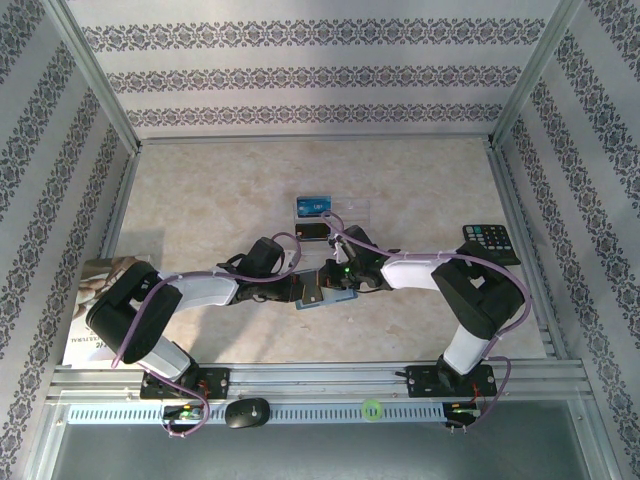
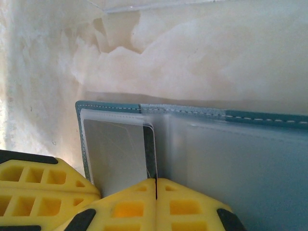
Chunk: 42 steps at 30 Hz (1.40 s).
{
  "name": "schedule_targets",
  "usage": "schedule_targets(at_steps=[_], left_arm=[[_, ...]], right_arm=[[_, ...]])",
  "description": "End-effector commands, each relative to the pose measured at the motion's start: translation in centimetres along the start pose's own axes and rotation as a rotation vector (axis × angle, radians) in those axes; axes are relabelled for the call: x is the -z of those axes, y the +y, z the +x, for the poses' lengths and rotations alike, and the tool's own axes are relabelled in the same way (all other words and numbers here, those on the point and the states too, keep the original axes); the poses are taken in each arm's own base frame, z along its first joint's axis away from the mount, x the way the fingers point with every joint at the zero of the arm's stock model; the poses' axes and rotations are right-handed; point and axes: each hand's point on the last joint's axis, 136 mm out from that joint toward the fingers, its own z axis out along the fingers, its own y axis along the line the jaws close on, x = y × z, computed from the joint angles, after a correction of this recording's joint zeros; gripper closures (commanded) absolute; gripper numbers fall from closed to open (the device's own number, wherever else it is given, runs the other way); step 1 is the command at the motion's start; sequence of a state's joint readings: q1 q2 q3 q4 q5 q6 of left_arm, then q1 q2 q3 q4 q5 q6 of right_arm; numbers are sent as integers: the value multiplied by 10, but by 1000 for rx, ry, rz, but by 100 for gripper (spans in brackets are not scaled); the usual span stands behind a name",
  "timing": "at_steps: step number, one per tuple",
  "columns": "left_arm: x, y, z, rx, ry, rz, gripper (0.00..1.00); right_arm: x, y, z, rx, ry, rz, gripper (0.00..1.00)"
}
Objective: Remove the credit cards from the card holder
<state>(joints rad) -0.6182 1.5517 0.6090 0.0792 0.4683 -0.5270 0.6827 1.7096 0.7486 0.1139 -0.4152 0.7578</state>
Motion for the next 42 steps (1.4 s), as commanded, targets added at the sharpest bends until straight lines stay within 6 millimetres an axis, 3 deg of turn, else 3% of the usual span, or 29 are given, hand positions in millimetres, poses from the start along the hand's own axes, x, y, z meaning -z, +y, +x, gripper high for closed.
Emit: schedule_targets(at_steps=[1, 9, 12, 15, 19, 29, 42], left_arm=[[-3, 22, 7, 30, 23, -70, 100], [4, 23, -5, 23, -21, -85, 100], [7, 21, -9, 16, -32, -85, 100], [7, 24, -8, 14, -26, -98, 100], [6, 27, -6, 20, -19, -108, 100], [2, 28, -2, 33, -6, -93, 100], [-1, 30, -1, 36, 4, -85, 100]], right_arm=[[6, -17, 2, -27, -28, 59, 100], [25, -29, -4, -40, -112, 125, 100], [28, -18, -8, 6, -127, 88, 99], [31, 9, -10, 83, -114, -19, 82], [23, 25, -8, 104, -59, -78, 76], [5, 16, -11, 48, -49, -78, 86], [-5, 3, -7, -6, -23, -60, 83]])
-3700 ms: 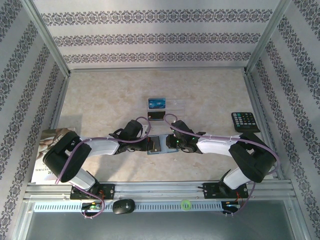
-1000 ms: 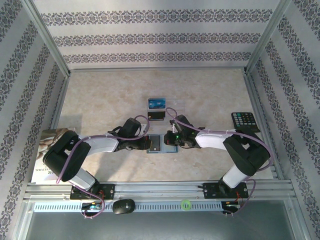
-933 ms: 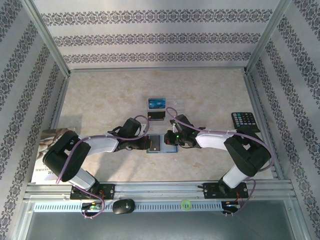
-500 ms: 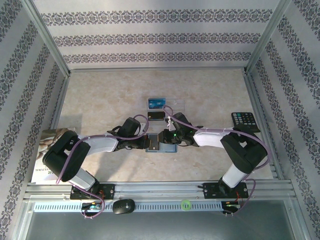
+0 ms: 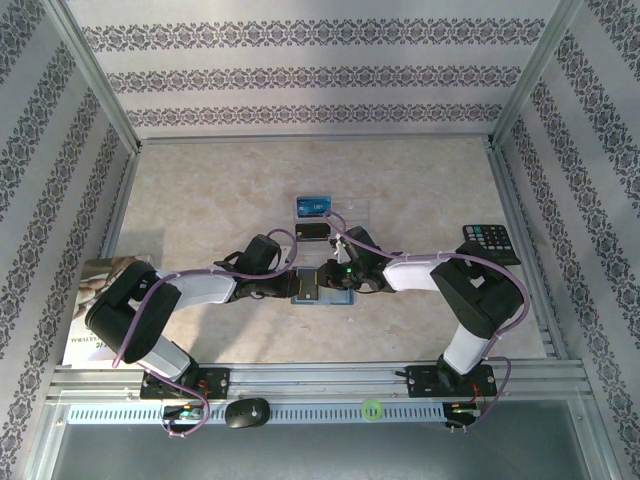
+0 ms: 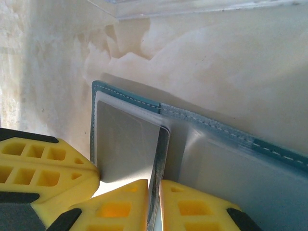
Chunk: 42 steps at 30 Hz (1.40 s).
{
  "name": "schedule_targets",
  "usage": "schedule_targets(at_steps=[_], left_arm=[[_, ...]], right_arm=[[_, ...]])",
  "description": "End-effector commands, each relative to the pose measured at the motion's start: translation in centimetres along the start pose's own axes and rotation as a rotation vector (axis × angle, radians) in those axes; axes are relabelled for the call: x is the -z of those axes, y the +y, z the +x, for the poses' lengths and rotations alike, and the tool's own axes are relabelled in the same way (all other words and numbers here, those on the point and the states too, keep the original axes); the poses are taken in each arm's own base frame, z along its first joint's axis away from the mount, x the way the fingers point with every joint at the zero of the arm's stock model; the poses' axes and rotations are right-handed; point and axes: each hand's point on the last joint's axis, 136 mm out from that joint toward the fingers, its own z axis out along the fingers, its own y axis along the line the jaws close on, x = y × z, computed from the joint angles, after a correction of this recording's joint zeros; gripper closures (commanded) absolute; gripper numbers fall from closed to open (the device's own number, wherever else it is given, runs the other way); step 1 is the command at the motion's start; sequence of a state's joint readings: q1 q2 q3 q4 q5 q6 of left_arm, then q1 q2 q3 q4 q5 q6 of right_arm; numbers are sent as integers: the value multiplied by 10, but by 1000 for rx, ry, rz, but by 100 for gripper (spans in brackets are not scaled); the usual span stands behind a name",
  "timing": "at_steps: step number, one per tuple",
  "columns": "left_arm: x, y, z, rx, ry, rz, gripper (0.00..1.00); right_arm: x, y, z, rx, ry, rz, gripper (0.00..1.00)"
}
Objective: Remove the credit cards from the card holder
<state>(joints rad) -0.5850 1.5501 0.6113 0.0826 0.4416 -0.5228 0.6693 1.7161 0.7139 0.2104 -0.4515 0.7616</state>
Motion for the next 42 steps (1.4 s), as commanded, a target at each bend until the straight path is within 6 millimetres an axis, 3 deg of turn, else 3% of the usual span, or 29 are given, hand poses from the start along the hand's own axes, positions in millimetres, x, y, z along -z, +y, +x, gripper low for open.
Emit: schedule_targets(at_steps=[1, 12, 22, 26, 31, 42], left_arm=[[-5, 18, 10, 16, 42, -53, 100], [-7, 19, 12, 25, 45, -48, 100], [-10, 17, 13, 31, 52, -30, 100], [-12, 16, 13, 33, 61, -22, 100], [-8, 18, 13, 35, 50, -37, 100], [-7, 23, 22, 79, 42, -28, 100]], right_arm=[[-4, -1, -3, -20, 1, 0, 82], [5, -24, -2, -64, -42, 110, 81], [-8, -7, 6, -73, 18, 1, 80], [-7, -4, 5, -67, 13, -14, 86], [3, -18, 1, -85, -36, 45, 99], [21, -38, 0, -111, -98, 118, 100]])
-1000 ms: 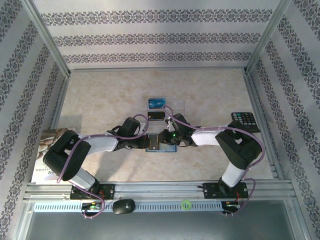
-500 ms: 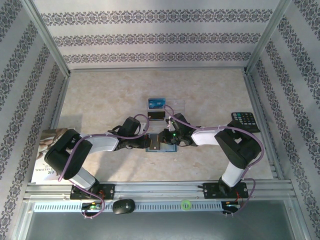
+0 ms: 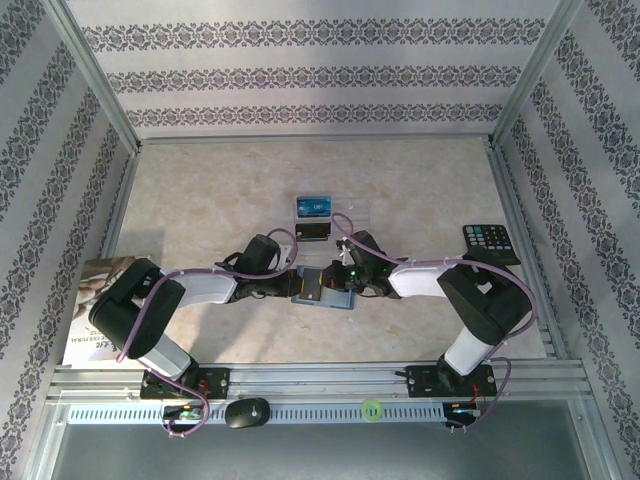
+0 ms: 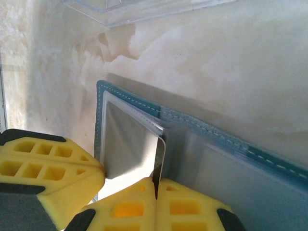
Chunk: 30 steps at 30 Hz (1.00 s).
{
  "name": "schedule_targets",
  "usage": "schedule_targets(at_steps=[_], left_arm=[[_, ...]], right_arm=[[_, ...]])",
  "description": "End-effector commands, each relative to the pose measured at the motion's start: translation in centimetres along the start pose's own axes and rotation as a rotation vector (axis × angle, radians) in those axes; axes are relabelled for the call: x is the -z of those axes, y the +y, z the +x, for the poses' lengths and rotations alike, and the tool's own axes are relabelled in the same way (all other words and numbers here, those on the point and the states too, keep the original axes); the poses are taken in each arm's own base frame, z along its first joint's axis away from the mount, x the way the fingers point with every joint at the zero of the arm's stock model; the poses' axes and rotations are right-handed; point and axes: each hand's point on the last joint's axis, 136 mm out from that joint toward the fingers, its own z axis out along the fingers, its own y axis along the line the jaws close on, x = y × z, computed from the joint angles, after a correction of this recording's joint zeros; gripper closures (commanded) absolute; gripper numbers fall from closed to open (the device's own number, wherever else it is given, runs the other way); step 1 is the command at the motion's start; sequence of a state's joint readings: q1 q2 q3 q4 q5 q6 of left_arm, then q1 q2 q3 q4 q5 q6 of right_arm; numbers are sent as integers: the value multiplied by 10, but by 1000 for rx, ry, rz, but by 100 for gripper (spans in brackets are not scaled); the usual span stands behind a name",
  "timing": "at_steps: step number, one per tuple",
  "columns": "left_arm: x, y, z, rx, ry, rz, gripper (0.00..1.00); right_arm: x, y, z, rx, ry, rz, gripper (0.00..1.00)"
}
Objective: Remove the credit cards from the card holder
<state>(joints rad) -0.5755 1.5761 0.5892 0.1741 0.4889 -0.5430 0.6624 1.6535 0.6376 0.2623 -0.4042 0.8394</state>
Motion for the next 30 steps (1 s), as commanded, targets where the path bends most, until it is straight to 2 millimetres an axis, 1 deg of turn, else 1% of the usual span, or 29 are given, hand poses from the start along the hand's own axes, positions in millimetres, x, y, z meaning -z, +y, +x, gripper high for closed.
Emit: schedule_targets(at_steps=[1, 8, 9, 12, 15, 17, 18, 20, 22, 26, 27, 30], left_arm=[[0, 27, 24, 74, 52, -84, 100], [1, 24, 25, 104, 41, -60, 100], [1, 23, 25, 107, 38, -54, 100], [2, 19, 23, 116, 32, -43, 100], [5, 17, 21, 118, 20, -39, 100], [6, 15, 19, 123, 14, -35, 100], [7, 14, 17, 124, 6, -31, 100], [12, 9, 12, 121, -17, -22, 100], [21, 0, 2, 99, -59, -4, 99], [38, -17, -18, 25, -132, 25, 71], [39, -23, -21, 4, -139, 44, 67], [31, -38, -25, -39, -120, 84, 65]], right_arm=[[10, -31, -4, -42, -41, 110, 100], [13, -32, -1, -43, -32, 108, 99], [13, -30, -1, -35, -33, 100, 97], [12, -24, 1, -18, -20, 73, 84], [12, -23, 2, -18, -20, 70, 82], [12, -24, 4, -24, -21, 74, 83], [13, -24, 4, -24, -24, 72, 86], [14, -23, 3, -21, -28, 71, 91], [13, -20, 1, -11, -25, 64, 99], [10, -13, -3, 12, -11, 37, 100], [9, -11, -3, 24, -6, 32, 100], [8, -5, -3, 44, 7, 16, 100]])
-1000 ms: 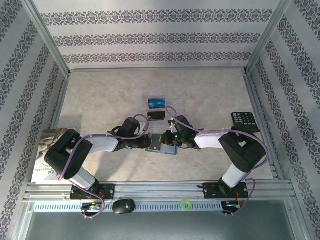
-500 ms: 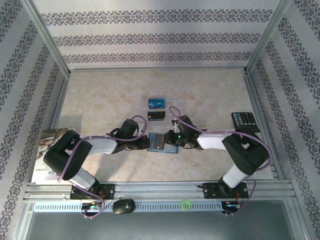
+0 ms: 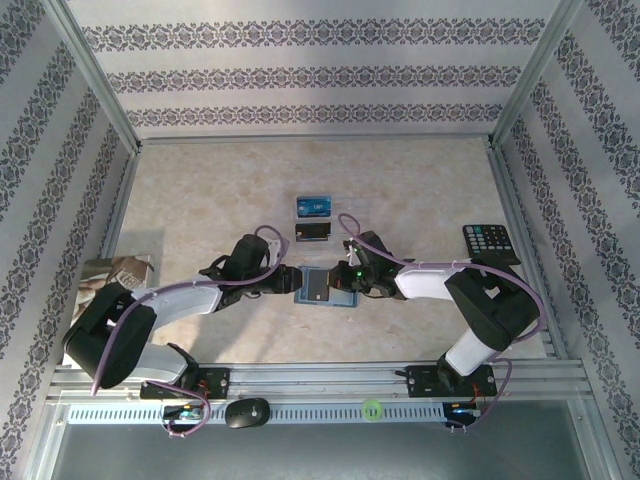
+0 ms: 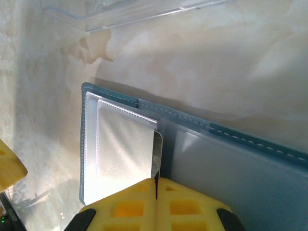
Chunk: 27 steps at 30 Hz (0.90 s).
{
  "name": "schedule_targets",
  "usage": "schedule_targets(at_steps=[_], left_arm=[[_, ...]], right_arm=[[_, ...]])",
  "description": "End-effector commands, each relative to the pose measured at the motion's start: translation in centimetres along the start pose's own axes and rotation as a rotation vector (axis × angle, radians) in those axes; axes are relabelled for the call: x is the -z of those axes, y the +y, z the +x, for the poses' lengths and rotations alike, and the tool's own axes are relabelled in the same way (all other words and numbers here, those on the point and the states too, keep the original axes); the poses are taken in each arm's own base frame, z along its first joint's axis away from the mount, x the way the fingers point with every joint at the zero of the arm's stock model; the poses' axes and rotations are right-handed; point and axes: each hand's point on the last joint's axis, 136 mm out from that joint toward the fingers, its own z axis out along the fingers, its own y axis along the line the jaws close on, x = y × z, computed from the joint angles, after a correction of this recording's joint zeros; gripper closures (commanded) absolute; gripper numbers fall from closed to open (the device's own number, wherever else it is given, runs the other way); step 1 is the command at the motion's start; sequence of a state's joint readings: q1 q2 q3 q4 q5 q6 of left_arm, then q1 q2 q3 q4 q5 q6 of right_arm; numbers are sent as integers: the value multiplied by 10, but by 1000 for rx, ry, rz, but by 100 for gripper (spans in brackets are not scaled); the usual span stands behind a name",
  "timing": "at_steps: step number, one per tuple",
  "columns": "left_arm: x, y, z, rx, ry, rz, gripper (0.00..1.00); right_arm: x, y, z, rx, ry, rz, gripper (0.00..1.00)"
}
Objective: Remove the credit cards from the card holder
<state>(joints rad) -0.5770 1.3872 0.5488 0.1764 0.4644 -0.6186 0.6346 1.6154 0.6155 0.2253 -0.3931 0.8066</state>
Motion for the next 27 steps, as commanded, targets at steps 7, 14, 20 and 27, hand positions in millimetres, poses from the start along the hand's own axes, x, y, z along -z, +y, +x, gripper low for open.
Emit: schedule_targets(at_steps=[7, 14, 20, 27], left_arm=[[-43, -31, 6, -73, 80, 88, 70], [-54, 2, 23, -33, 136, -60, 97], [-48, 17, 31, -14, 147, -113, 100], [-52, 17, 34, -7, 166, -102, 100]], right_arm=[[-6, 13, 2, 71, 54, -20, 100], [-4, 7, 1, 64, 36, 9, 100], [8, -7, -6, 33, -8, 45, 100], [8, -2, -2, 29, 28, 4, 100]])
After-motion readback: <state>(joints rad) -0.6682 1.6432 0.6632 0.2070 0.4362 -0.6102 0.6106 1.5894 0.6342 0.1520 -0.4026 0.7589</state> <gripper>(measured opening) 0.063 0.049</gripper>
